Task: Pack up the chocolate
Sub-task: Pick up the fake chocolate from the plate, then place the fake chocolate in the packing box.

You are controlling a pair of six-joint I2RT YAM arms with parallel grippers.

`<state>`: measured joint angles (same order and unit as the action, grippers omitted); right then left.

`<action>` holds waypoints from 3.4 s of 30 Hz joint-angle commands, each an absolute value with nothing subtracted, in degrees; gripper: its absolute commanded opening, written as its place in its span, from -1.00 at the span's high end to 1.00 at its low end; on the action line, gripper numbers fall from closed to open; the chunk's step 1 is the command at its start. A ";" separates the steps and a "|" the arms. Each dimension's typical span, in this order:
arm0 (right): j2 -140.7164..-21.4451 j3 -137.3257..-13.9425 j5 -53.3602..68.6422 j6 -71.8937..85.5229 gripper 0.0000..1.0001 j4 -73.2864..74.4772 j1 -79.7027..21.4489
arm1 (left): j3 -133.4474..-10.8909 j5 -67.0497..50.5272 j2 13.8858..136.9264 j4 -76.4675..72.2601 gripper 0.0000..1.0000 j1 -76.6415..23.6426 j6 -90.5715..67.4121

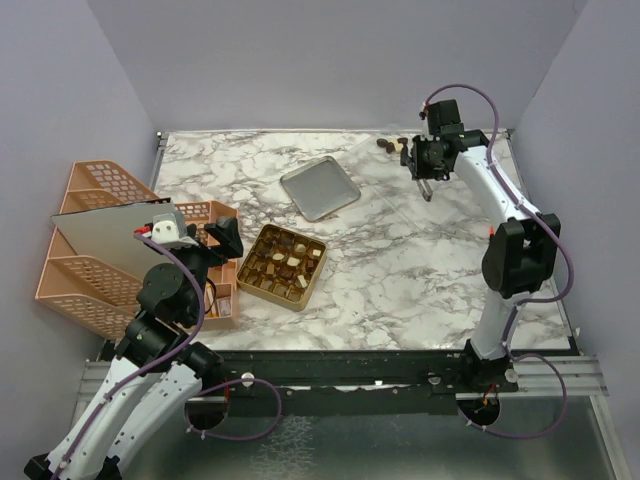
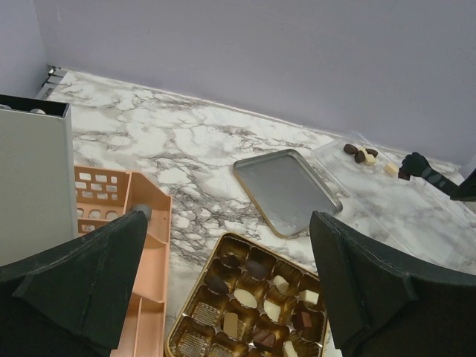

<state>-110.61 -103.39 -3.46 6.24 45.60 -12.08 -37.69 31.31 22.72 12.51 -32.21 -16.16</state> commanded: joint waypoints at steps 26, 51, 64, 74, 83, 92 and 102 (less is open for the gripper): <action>-93.80 -91.90 8.32 17.24 0.53 40.81 -43.63 | -37.35 33.13 21.78 11.77 -0.98 -31.82 -15.68; -102.45 -91.65 12.55 21.07 0.51 36.03 -56.25 | -37.00 34.88 19.69 11.60 -0.98 -31.64 -16.00; -105.53 -93.38 12.67 20.87 0.40 35.72 -56.86 | -36.93 34.76 19.38 11.60 -0.98 -31.55 -16.06; -107.31 -94.02 8.56 19.86 0.28 36.39 -56.85 | -36.89 34.54 19.42 11.50 -0.98 -31.55 -16.08; -108.34 -95.87 8.05 18.90 0.27 37.52 -56.86 | -36.83 34.28 19.75 11.36 -0.98 -31.55 -16.00; -107.28 -99.29 5.60 17.11 0.28 39.52 -56.71 | -36.78 34.37 19.25 11.34 -0.98 -31.55 -15.92; -106.32 -101.88 -6.82 12.85 0.30 44.12 -52.20 | -36.69 33.81 18.90 11.34 -0.98 -31.60 -15.91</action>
<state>-107.37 -100.77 0.60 15.62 40.82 -54.63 -37.43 33.89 19.62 12.49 -31.92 -16.21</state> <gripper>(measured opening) 0.354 0.990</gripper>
